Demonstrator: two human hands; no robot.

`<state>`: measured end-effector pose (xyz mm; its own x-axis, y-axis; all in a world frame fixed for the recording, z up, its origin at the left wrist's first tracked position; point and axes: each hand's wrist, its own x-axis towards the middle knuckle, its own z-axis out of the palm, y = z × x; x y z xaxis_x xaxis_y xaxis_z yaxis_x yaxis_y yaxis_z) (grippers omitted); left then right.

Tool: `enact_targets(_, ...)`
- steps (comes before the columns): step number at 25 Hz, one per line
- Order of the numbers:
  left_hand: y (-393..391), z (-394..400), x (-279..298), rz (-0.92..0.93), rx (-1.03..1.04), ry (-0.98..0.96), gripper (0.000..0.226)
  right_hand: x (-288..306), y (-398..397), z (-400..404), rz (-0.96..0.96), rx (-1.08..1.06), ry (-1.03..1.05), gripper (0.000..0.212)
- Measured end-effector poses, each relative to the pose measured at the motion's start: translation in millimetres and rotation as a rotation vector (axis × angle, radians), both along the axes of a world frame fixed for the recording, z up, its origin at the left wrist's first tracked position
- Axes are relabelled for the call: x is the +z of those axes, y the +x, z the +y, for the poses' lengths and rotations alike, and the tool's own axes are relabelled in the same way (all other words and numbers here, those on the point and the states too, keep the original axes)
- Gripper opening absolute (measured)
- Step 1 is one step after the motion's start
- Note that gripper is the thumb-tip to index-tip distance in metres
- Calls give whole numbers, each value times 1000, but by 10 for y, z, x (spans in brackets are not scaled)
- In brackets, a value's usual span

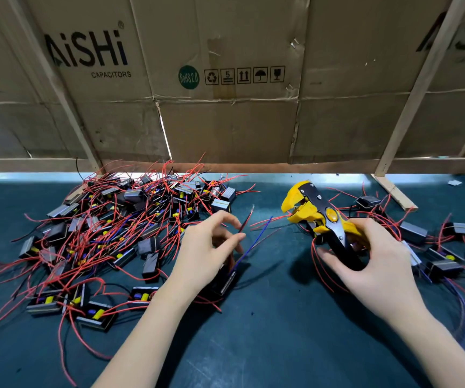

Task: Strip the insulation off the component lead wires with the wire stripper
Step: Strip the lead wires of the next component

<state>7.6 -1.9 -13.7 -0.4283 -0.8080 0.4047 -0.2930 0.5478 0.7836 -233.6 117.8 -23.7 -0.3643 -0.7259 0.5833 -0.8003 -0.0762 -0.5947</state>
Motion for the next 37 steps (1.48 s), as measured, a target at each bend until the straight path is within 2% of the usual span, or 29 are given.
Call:
enact_targets(8, -95, 8, -89, 51, 42, 71, 16, -9, -5, -15, 85, -113, 6, 41)
enact_targets(13, -121, 48, -93, 70, -96, 169, 12, -93, -30, -69, 283, -285, 63, 51)
enact_targets(16, -126, 87, -81, 70, -239, 253, 14, -127, -22, -111, 364, -306, 80, 56)
enact_targets(19, -138, 122, -76, 12, -297, 235, 15, -162, 2, -134, 427, -286, 103, 54)
enact_targets(23, -158, 128, -94, -32, -208, 186, 15, -171, 53, -134, 453, -233, 81, 56)
enact_targets(27, -148, 117, -103, -2, -173, 214, 11, -162, 71, -120, 446, -188, 55, 56)
enact_targets(30, -150, 128, -114, 14, -178, 143, 8, -169, 56, -112, 435, -168, 56, 56)
enact_targets(33, -140, 99, -149, 42, -161, 67, 9, -187, 32, -117, 410, -195, 74, 53)
enact_targets(37, -141, 60, -184, 93, -176, 104, 7, -190, 5, -132, 405, -290, 92, 48)
